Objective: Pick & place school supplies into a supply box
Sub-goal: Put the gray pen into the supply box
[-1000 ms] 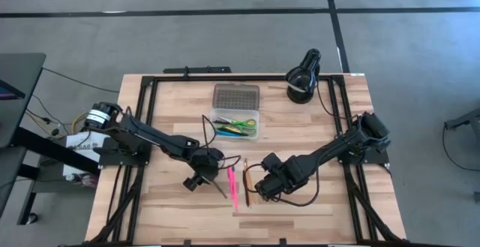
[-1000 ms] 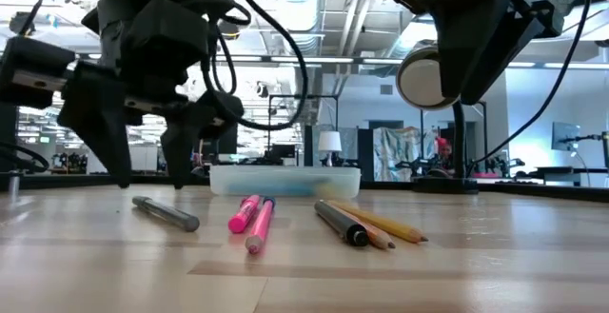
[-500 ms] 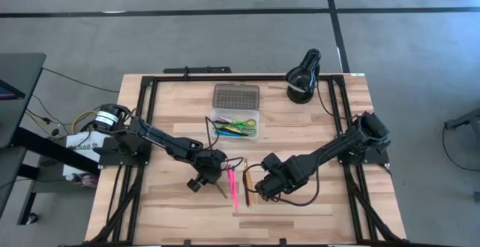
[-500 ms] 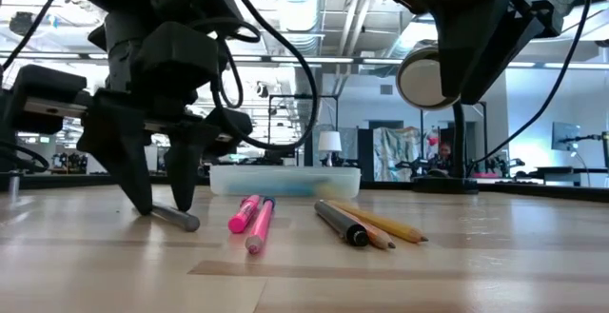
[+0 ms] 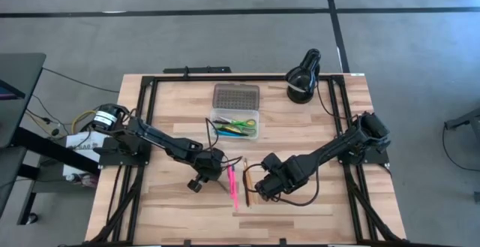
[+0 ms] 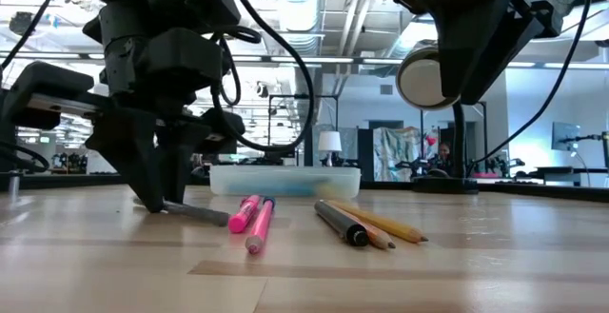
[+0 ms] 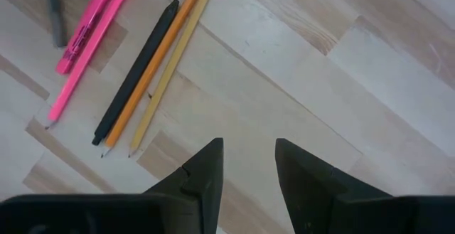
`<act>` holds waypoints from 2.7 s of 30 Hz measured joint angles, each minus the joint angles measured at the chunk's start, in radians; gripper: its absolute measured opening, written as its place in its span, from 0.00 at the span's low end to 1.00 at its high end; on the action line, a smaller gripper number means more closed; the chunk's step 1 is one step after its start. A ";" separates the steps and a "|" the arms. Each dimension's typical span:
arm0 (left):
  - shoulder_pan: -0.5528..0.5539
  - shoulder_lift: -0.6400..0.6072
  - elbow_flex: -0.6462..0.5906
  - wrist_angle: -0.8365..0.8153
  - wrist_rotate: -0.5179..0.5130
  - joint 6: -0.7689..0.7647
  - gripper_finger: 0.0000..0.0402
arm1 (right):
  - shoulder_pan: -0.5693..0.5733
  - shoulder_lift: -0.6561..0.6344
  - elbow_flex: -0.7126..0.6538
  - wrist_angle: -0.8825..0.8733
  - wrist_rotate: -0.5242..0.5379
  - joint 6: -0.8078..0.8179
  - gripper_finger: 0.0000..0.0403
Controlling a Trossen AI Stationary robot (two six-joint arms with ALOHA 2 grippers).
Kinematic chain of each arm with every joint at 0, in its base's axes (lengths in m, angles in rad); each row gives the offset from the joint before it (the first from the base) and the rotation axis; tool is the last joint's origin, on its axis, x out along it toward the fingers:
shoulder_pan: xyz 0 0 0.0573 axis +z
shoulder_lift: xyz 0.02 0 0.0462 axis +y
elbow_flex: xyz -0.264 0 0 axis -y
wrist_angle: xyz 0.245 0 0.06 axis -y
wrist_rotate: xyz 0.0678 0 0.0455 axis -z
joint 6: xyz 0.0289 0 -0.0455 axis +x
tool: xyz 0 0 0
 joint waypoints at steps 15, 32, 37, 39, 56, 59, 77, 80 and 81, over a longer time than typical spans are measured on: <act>0.000 -0.006 0.003 -0.060 -0.042 -0.150 0.08 | 0.001 0.000 0.000 -0.003 0.000 -0.016 0.30; 0.002 -0.114 -0.006 -0.339 -0.147 -0.251 0.08 | 0.001 0.000 0.000 -0.003 0.001 -0.036 0.30; 0.003 -0.147 -0.011 -0.433 -0.215 -0.246 0.07 | -0.008 0.000 0.000 -0.003 0.003 -0.052 0.30; 0.003 -0.146 -0.011 -0.451 -0.220 -0.243 0.07 | -0.013 0.000 0.000 -0.003 0.004 -0.053 0.30; 0.008 -0.234 -0.014 -0.460 -0.244 -0.283 0.07 | -0.013 0.000 0.000 -0.002 0.007 -0.050 0.30; 0.022 -0.283 -0.013 -0.454 -0.257 -0.300 0.07 | -0.013 0.000 0.000 -0.002 0.011 -0.051 0.30; 0.321 -0.257 0.132 -0.243 -0.317 -0.194 0.07 | -0.073 0.000 0.000 0.005 0.032 -0.103 0.30; 0.369 -0.180 0.192 -0.243 -0.312 -0.162 0.07 | -0.073 0.000 0.000 0.006 0.032 -0.103 0.30; 0.381 -0.150 0.214 -0.252 -0.312 -0.155 0.07 | -0.073 0.000 0.000 0.006 0.031 -0.103 0.30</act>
